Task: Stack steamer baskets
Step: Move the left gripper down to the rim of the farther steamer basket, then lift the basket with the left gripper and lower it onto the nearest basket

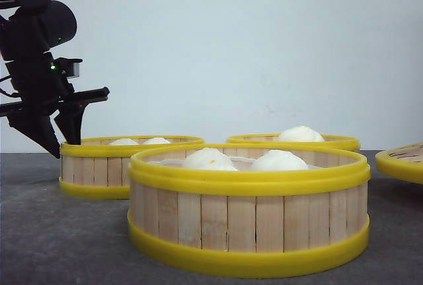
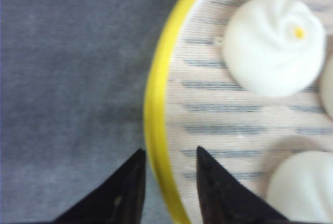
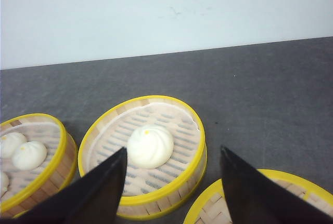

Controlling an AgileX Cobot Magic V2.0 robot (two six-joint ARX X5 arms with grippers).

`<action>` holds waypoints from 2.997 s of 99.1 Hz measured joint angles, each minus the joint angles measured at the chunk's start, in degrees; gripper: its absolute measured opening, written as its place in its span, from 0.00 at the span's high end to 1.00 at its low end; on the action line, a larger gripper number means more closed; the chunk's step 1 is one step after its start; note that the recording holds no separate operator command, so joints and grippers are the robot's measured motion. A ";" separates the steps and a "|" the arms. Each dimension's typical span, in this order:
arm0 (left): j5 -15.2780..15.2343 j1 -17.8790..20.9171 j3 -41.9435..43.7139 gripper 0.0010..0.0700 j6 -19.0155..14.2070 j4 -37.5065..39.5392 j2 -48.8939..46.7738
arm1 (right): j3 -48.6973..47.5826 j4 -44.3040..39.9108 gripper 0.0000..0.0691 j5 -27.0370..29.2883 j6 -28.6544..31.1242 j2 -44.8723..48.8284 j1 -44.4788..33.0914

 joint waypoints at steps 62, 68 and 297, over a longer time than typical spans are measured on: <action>0.37 0.94 8.87 0.97 -1.84 -4.96 -0.28 | 0.00 0.09 0.50 0.00 0.00 0.74 0.00; 0.66 1.55 11.06 0.97 -1.46 -6.56 -1.77 | 0.00 0.09 0.50 0.00 0.00 0.74 0.00; 11.74 -23.15 -2.19 0.97 -0.76 -6.01 -12.76 | 0.00 -0.70 0.50 -1.51 -1.09 -2.97 0.81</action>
